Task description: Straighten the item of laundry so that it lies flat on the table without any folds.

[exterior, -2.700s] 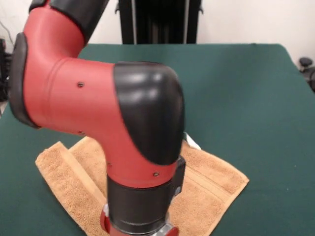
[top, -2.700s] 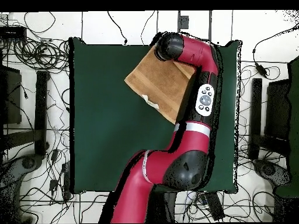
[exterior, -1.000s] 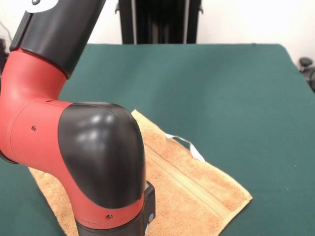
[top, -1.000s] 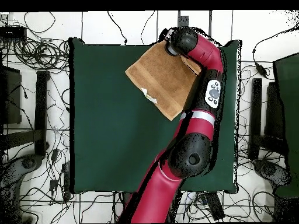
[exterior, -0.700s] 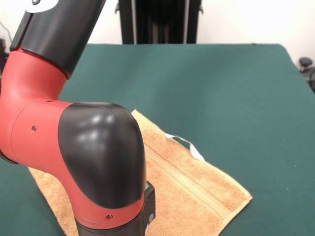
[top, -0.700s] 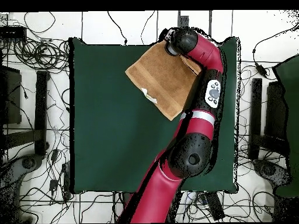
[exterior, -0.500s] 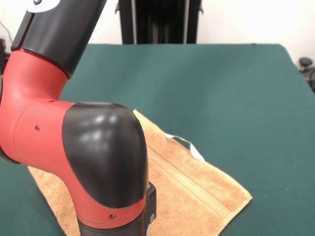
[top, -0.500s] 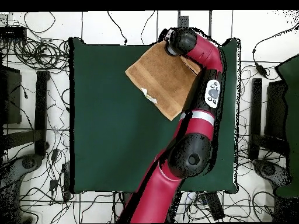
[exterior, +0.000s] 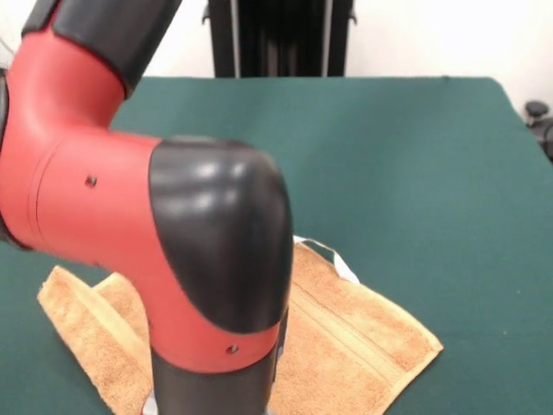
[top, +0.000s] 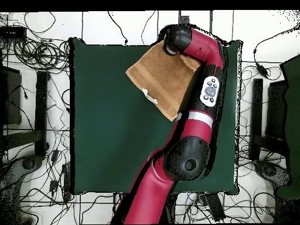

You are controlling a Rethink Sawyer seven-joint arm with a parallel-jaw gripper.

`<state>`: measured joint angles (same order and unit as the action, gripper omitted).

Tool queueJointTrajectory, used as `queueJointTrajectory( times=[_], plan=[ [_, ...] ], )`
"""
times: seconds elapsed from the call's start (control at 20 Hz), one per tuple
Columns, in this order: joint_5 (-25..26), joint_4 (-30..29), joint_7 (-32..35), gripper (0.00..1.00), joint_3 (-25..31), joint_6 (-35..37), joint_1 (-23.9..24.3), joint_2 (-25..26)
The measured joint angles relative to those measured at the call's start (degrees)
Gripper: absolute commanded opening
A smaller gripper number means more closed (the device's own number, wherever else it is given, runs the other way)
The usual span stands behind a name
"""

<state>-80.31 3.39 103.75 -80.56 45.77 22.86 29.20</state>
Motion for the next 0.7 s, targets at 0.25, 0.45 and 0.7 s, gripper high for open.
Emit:
queueJointTrajectory(
  times=[0.25, 0.45, 0.7],
  plan=[
    [5.70, -2.38, 0.00, 1.00, 3.34, 7.80, -2.58, -4.16],
    [8.01, -3.10, 0.00, 1.00, 5.12, 11.29, -3.49, -6.69],
    [10.42, -3.99, 0.00, 1.00, 7.74, 11.55, -4.27, -8.56]
  ],
)
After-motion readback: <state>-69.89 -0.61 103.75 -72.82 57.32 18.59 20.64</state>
